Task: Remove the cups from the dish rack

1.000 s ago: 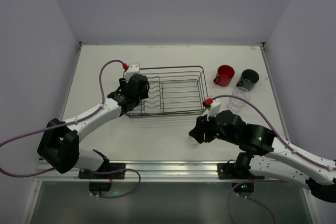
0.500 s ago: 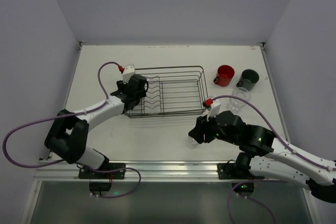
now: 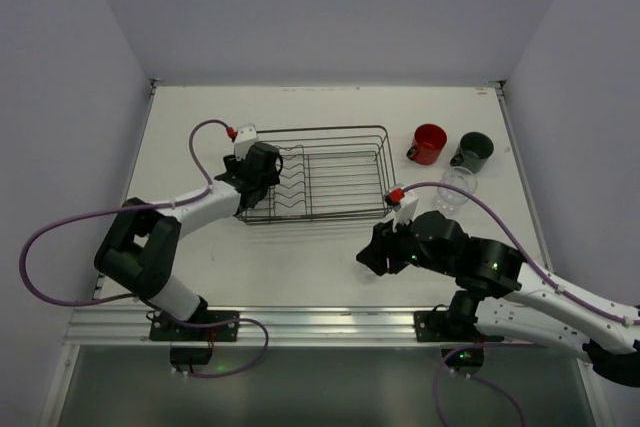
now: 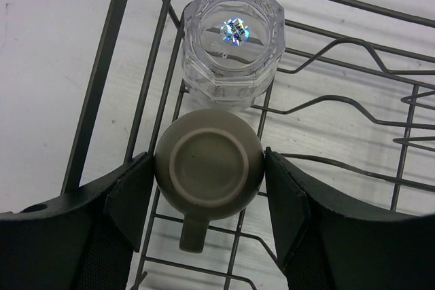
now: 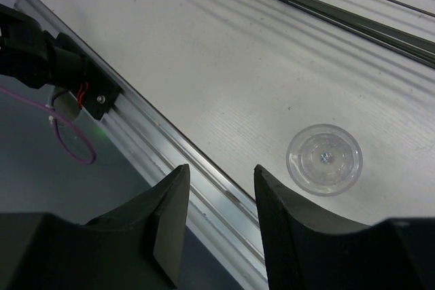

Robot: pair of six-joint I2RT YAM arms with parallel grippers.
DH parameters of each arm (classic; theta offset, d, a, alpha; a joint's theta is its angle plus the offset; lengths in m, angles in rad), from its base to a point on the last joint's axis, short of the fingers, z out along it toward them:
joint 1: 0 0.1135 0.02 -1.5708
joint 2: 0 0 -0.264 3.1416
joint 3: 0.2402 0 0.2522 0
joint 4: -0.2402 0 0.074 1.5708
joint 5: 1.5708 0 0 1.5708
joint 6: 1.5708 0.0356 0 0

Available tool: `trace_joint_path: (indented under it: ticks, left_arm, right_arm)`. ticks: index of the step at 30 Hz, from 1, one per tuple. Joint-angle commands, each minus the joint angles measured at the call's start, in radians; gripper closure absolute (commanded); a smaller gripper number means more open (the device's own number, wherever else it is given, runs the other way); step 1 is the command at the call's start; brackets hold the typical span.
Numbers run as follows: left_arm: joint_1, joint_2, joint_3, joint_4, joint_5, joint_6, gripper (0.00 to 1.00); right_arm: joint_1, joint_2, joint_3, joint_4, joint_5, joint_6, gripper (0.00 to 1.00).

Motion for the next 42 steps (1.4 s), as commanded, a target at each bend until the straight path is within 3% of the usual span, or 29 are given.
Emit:
trace_joint_path:
  ticks: [1, 4, 10, 11, 17, 24, 30, 32, 35, 42]
  left_arm:
    - [0.016, 0.027, -0.016, 0.058, -0.041, -0.030, 0.30]
    - [0.017, 0.023, -0.026, 0.070, -0.042, -0.030, 0.33]
    - [0.017, -0.083, -0.034, 0.078, -0.021, -0.014, 0.56]
    - [0.017, -0.106, -0.037, 0.078, -0.010, -0.008, 0.62]
    - [0.016, -0.258, -0.034, 0.068, 0.074, 0.016, 0.76]
    - [0.016, -0.471, -0.054, 0.022, 0.171, 0.011, 0.79]
    - [0.016, -0.675, -0.088, 0.074, 0.459, -0.112, 0.80]
    - [0.016, -0.720, -0.114, 0.143, 0.584, -0.193, 0.80]
    - [0.016, -0.763, -0.152, 0.203, 0.710, -0.300, 0.80]
    - [0.016, -0.812, -0.166, 0.294, 0.841, -0.414, 0.80]
  right_arm:
    - [0.004, 0.001, 0.001, 0.040, -0.017, 0.012, 0.55]
    - [0.004, -0.002, 0.001, 0.039, -0.020, 0.013, 0.55]
    - [0.004, -0.016, -0.016, 0.073, -0.015, 0.016, 0.56]
    - [0.006, -0.016, -0.019, 0.088, -0.017, 0.022, 0.57]
    - [0.004, 0.007, -0.051, 0.264, -0.039, 0.065, 0.57]
    - [0.003, 0.126, -0.036, 0.563, -0.038, 0.114, 0.52]
    - [-0.003, 0.251, -0.009, 0.821, -0.123, 0.121, 0.44]
    - [-0.029, 0.283, 0.010, 0.888, -0.146, 0.119, 0.37]
    - [-0.091, 0.346, 0.036, 0.988, -0.244, 0.142, 0.34]
    - [-0.158, 0.440, 0.137, 1.011, -0.318, 0.098, 0.29]
